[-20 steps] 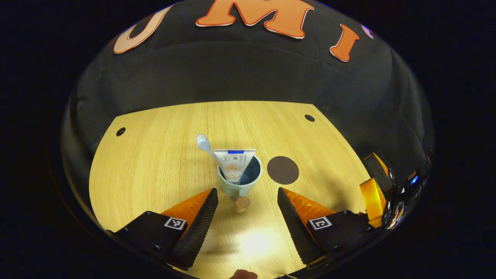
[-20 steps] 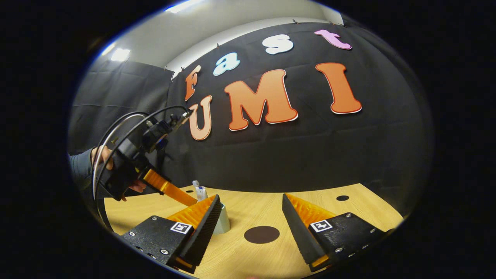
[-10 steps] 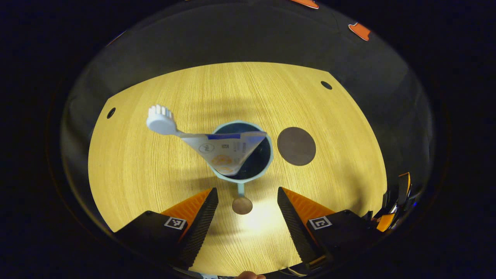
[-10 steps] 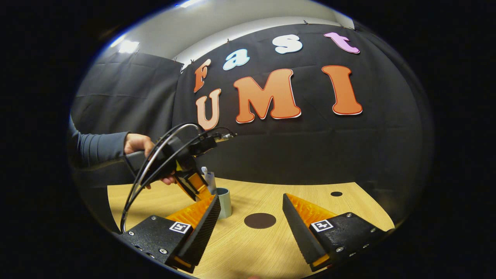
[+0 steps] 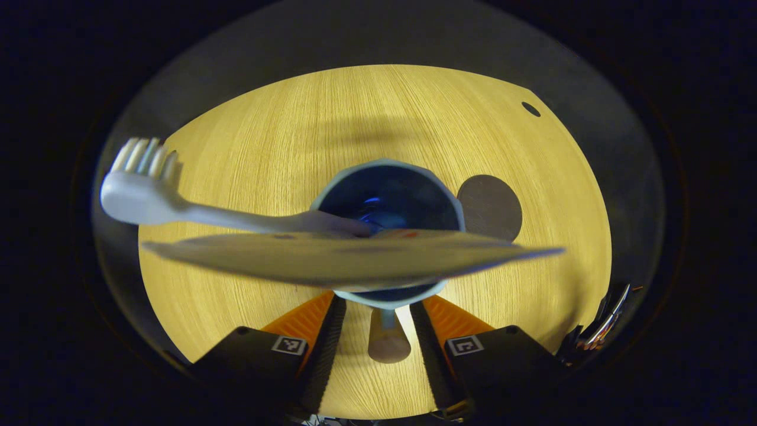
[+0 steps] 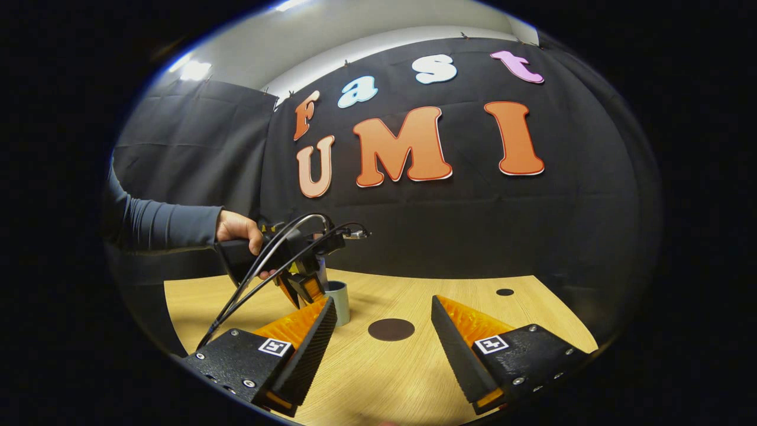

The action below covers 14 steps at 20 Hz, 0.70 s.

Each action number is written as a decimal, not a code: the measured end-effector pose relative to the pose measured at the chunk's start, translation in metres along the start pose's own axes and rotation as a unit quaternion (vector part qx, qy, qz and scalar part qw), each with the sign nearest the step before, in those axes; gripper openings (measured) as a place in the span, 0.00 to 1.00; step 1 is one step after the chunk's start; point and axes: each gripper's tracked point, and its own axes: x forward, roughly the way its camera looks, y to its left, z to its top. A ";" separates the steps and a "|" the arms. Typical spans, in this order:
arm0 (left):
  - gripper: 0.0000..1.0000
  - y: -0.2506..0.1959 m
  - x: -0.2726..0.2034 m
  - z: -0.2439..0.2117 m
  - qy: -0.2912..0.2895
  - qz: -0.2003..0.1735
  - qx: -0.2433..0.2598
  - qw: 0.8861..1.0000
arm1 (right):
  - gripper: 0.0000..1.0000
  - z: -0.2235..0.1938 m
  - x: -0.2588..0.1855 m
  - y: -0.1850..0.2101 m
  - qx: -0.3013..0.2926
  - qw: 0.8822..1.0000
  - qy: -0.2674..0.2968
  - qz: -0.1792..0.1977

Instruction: Put the toothbrush and toothpaste on the desktop into the cup, then pick up the cup and place it on the coaster on the desktop.

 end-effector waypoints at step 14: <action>0.31 0.000 0.032 0.096 -0.041 0.012 -0.016 0.999 | 0.97 -0.001 -0.012 -0.013 0.017 1.000 -0.003 -0.017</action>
